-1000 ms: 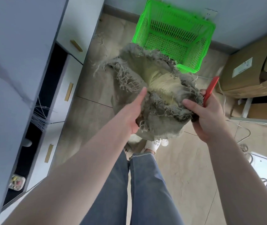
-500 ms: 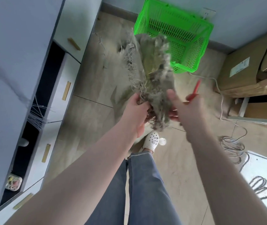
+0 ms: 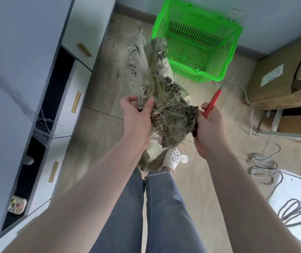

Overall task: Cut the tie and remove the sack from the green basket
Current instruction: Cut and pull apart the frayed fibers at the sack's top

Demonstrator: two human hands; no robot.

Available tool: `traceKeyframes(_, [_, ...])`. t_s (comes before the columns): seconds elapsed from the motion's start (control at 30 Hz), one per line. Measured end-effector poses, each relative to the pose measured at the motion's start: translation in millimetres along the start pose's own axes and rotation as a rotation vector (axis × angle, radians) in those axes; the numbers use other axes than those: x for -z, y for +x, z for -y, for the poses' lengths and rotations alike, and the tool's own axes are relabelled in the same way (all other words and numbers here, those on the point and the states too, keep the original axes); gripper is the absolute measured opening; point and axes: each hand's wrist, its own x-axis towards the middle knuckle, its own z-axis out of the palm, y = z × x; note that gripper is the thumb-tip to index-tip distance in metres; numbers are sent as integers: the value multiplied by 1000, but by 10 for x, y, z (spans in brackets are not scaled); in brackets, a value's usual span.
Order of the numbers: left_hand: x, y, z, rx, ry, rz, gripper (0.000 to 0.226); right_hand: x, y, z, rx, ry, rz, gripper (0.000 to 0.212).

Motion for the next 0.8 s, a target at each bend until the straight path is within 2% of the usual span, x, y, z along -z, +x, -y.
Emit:
traceKeyframes(0.03, [29, -41, 2, -93, 47, 40, 35, -4, -1, 12, -10, 8, -1, 20])
traceKeyframes(0.1, [81, -81, 34, -191, 52, 239, 34, -19, 3, 41, -38, 62, 8, 12])
traceKeyframes(0.17, [91, -92, 46, -231, 212, 422, 38, -29, 2, 96, -83, 115, 37, 8])
traceKeyframes(0.2, [74, -83, 52, -237, 334, 457, 44, -36, 2, 127, -107, 104, 48, 12])
traceKeyframes(0.27, [15, -57, 75, -249, 549, 441, 56, -44, -9, 183, -104, -58, 71, 41])
traceKeyframes(0.3, [-16, -57, 69, -269, 625, 413, 57, -60, -23, 203, -55, -163, 92, 48])
traceKeyframes(0.4, [-38, -64, 45, -353, 695, 333, 44, -97, 8, 193, 101, -340, 96, 47])
traceKeyframes(0.57, [9, 13, 3, -582, 735, 316, 16, 1, 98, 225, 264, -322, 6, 37])
traceKeyframes(0.63, [15, 70, 2, -607, 687, 308, 11, 58, 113, 222, 263, -243, 14, 35])
traceKeyframes(0.67, [23, 74, 3, -567, 618, 311, 13, 84, 128, 212, 239, -185, 22, 33])
traceKeyframes(0.8, [39, 51, -27, -152, 37, 296, 18, 163, 208, 178, 91, 71, 14, 28])
